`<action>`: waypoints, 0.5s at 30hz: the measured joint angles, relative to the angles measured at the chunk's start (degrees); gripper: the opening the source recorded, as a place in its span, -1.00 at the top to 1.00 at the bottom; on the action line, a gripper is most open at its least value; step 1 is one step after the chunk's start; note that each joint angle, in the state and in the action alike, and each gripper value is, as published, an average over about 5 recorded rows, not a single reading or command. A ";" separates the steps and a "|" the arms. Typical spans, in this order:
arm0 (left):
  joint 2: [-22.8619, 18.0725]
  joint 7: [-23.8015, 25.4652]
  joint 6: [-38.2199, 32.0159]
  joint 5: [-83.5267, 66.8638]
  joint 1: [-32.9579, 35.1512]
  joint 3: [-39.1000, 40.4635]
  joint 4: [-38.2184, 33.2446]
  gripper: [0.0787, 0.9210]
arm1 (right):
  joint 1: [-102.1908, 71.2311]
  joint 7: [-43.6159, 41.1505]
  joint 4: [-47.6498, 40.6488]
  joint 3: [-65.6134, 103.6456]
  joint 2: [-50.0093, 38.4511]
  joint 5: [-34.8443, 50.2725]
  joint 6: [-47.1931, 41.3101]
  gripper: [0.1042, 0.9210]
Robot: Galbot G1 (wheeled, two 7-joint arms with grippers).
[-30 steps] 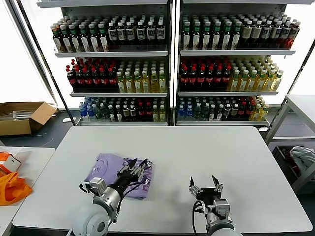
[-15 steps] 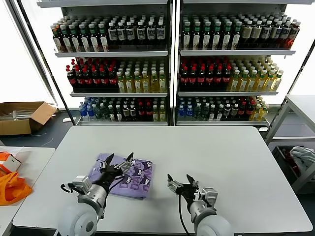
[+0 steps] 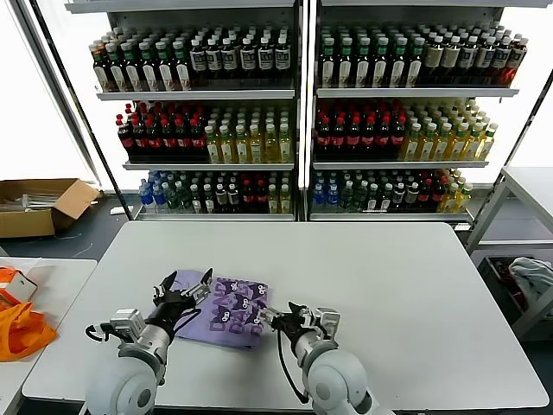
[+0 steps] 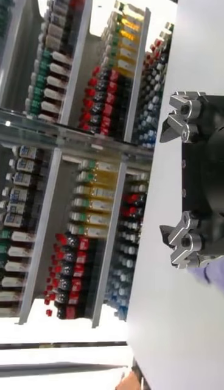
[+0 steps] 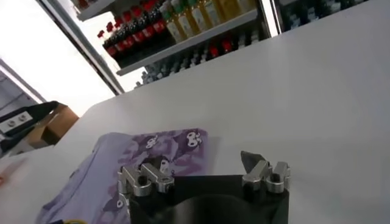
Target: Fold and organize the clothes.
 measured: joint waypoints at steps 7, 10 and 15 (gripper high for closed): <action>-0.30 -0.60 0.11 0.38 0.26 -0.52 0.87 -0.77 | 3.59 0.50 -4.06 -3.22 0.88 0.62 -0.14 -0.76; -0.39 -0.74 0.15 0.49 0.51 -0.91 1.09 -0.77 | 4.35 0.50 -5.56 -4.29 1.44 0.43 -0.16 -0.75; -0.37 -0.93 0.24 0.54 0.73 -1.57 1.13 -0.77 | 5.01 0.50 -7.39 -5.48 2.28 -0.19 -0.10 -0.55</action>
